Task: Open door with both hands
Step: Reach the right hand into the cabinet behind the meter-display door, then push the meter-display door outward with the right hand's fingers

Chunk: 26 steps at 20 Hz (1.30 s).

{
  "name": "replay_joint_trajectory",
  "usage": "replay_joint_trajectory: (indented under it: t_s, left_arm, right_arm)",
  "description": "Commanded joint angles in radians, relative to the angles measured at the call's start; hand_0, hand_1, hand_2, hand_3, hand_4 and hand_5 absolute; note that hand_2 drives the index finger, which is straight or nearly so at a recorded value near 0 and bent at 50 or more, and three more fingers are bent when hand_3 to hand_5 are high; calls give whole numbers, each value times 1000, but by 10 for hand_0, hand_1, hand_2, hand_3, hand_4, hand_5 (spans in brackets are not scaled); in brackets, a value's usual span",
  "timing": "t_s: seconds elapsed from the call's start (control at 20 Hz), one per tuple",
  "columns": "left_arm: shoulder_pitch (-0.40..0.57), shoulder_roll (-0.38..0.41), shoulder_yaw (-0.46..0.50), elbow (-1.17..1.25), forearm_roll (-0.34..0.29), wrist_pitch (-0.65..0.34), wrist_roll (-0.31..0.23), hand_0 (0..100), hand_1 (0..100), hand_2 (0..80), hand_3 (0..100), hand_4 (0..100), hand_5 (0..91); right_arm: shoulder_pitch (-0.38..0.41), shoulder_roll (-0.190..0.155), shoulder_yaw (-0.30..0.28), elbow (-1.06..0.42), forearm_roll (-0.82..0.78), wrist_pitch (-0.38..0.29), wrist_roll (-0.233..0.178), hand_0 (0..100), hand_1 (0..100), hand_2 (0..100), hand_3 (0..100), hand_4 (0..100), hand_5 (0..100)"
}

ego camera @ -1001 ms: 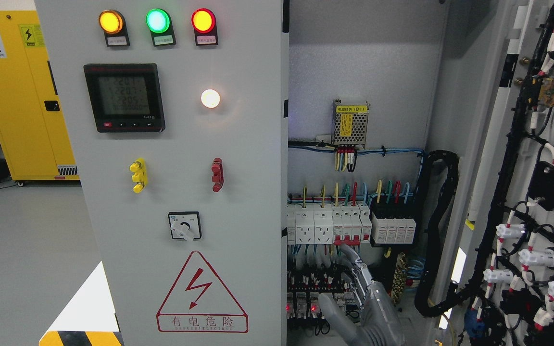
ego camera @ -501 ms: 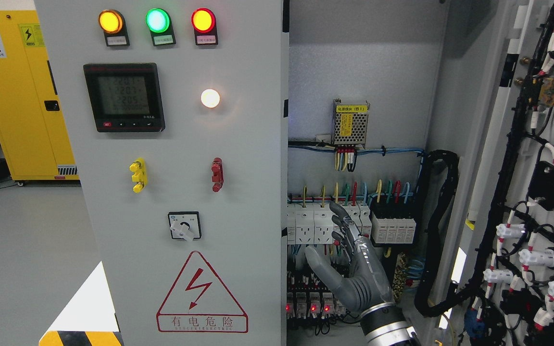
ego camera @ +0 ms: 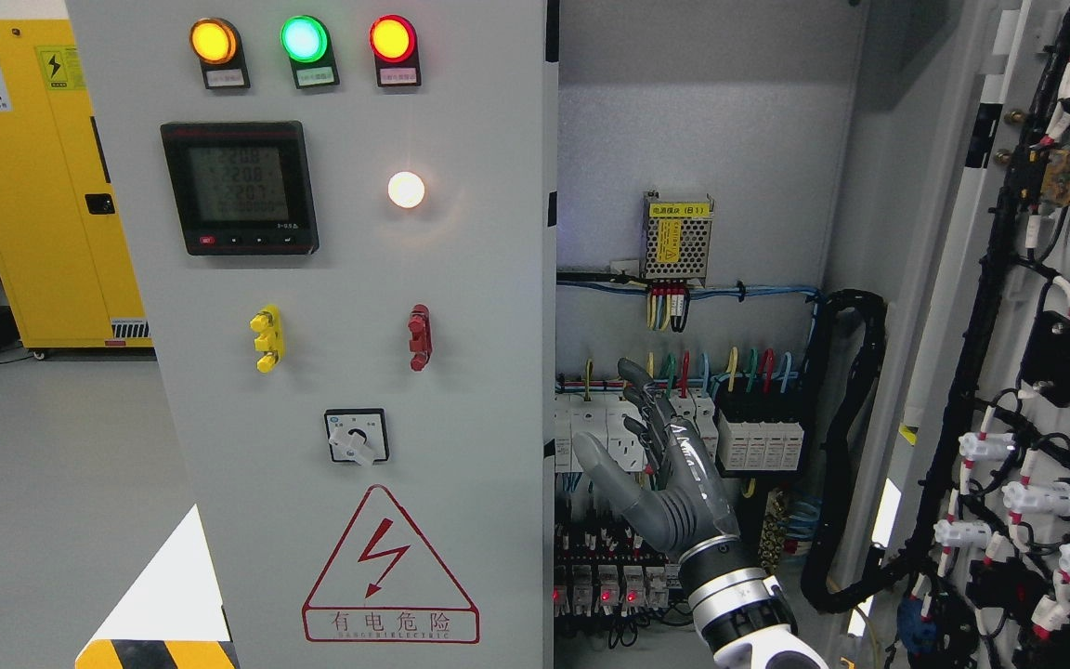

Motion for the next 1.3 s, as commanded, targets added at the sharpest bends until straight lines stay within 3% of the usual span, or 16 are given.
replay_joint_trajectory:
  t_s: [0.0,0.1,0.75,0.95,1.25]
  left_arm:
    - [0,3,0,-3,0,-2,0,120,556,0,0,0,0]
    - [0,3,0,-4,0,-2,0,120,556,0,0,0,0]
    - [0,8,0,-3,0,-2,-1,120,556,0,0,0,0]
    - [0,8,0,-1,0,-4,-1,120,556,0,0,0,0]
    - [0,8,0,0,0,-4,-1,120,556,0,0,0,0]
  right_arm:
    - [-48,14,-1,65,-20,24,48,0,500,40,0,0,0]
    - [-61,14,-2,68,-37,32,67,0,500,40,0,0,0]
    - [-140,13,-2,184,-123,24,74,0,500,40,0,0,0]
    - [-144,13,-4,187,-123,26,154,0,500,40,0,0,0]
    - [-180,5,-31,207,-202,32,162,0,500,40,0,0,0]
